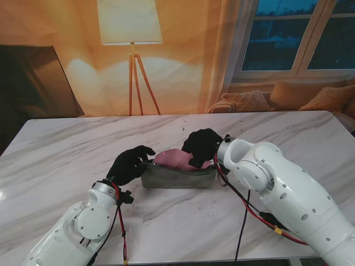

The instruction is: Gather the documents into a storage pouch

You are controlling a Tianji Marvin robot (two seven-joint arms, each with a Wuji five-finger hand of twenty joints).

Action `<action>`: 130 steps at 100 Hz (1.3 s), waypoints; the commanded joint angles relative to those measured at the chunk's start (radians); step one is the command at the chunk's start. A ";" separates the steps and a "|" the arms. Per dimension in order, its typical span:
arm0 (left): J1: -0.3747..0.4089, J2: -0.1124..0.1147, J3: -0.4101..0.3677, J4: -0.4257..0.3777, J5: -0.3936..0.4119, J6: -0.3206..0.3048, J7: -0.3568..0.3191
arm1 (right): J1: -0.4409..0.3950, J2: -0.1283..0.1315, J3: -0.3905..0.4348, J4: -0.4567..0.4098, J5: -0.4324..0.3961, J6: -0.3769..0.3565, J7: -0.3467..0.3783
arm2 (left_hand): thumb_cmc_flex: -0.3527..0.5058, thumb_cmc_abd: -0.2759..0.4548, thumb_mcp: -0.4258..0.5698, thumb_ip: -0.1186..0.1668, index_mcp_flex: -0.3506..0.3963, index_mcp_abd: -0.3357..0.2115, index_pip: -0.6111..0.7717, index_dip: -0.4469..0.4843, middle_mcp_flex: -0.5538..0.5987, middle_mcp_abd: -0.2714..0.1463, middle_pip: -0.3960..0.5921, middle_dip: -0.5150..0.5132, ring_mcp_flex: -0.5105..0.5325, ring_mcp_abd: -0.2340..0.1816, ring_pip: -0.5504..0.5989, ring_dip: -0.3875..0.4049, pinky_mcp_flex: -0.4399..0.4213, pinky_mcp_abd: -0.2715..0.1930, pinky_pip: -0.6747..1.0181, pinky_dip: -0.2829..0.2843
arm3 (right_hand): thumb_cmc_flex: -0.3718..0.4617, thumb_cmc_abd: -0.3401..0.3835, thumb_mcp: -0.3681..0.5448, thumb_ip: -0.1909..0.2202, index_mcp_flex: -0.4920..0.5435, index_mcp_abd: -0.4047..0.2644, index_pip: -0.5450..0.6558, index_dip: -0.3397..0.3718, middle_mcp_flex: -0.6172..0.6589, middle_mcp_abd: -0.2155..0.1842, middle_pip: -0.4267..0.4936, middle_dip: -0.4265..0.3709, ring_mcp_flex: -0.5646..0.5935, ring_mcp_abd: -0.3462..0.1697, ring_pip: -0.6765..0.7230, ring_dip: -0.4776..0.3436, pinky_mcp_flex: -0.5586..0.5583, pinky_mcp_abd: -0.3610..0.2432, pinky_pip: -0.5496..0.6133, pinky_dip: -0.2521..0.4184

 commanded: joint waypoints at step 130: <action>-0.007 -0.014 0.017 0.003 -0.025 0.021 0.006 | -0.116 -0.084 0.042 0.123 0.167 0.130 -0.380 | 0.070 0.006 -0.024 0.009 0.095 -0.054 0.224 -0.002 0.100 -0.014 0.028 0.024 0.081 0.028 0.062 0.016 0.026 -0.036 0.080 0.030 | 0.142 0.073 -0.089 0.000 -0.037 -0.125 -0.008 0.005 -0.131 0.085 -0.150 -0.104 -0.137 -0.021 -0.278 -0.031 -0.087 0.004 -0.061 -0.034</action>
